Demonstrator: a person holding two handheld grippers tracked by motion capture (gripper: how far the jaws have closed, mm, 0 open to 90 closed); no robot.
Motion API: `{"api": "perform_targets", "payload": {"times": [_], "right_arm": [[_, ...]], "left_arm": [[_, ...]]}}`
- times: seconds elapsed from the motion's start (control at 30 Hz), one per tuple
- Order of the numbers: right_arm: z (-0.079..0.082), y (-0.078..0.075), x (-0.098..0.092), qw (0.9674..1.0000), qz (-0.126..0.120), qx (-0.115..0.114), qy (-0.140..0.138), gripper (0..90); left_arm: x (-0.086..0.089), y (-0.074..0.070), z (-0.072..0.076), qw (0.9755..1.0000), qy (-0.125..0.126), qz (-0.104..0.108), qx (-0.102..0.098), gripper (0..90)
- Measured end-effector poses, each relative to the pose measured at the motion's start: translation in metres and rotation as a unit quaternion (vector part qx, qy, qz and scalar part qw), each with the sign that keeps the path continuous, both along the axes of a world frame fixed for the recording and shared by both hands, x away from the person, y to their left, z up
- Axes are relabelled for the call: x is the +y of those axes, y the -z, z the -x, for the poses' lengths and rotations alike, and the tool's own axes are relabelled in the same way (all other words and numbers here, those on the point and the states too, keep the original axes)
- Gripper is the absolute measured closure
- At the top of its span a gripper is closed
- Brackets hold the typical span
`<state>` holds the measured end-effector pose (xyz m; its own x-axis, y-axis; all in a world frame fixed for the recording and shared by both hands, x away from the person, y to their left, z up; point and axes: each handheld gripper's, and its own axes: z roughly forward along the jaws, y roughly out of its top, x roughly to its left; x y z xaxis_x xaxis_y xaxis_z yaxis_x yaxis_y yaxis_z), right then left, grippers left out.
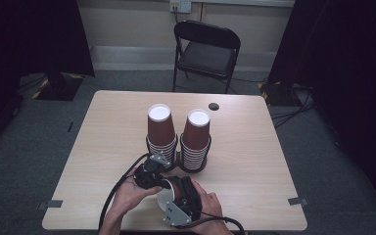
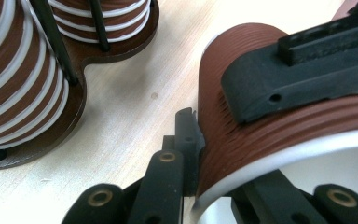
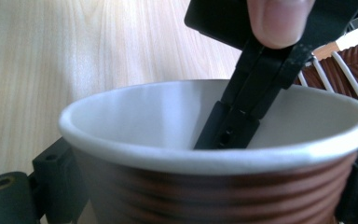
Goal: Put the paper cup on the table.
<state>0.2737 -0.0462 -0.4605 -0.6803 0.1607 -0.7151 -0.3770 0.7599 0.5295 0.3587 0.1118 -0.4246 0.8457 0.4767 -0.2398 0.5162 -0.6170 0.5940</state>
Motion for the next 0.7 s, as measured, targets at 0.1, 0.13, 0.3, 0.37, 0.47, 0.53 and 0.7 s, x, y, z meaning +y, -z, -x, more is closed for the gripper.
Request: {"api": "perform_targets", "payload": {"times": [0.1,0.13,0.3,0.37,0.47,0.53,0.7], "right_arm": [[0.000,-0.002,-0.001,1.0000,-0.004,0.001,-0.002,7.5],[0.000,-0.002,-0.001,1.0000,-0.005,-0.001,-0.002,7.7],[0.000,-0.004,-0.004,0.9998,-0.018,0.005,0.002,10.3],[0.000,-0.005,-0.005,0.9998,-0.020,0.007,0.002,10.7],[0.000,-0.005,-0.005,0.9999,-0.013,0.004,0.001,11.0],[0.000,-0.005,-0.004,1.0000,-0.008,0.003,0.002,11.1],[0.000,-0.004,-0.004,0.9999,-0.010,0.000,0.002,11.6]], "left_arm": [[0.001,0.000,0.000,0.9999,-0.002,0.014,-0.001,84.8],[0.001,0.000,0.000,0.9998,-0.004,0.017,-0.004,84.4],[0.003,0.001,0.003,0.9991,-0.010,0.040,-0.013,83.6],[0.004,0.003,0.004,0.9982,-0.016,0.054,-0.019,83.4],[0.007,0.007,0.007,0.9972,-0.022,0.065,-0.029,83.9],[0.009,0.010,0.009,0.9960,-0.026,0.075,-0.039,83.9],[0.012,0.013,0.012,0.9933,-0.029,0.098,-0.054,84.1]]}}
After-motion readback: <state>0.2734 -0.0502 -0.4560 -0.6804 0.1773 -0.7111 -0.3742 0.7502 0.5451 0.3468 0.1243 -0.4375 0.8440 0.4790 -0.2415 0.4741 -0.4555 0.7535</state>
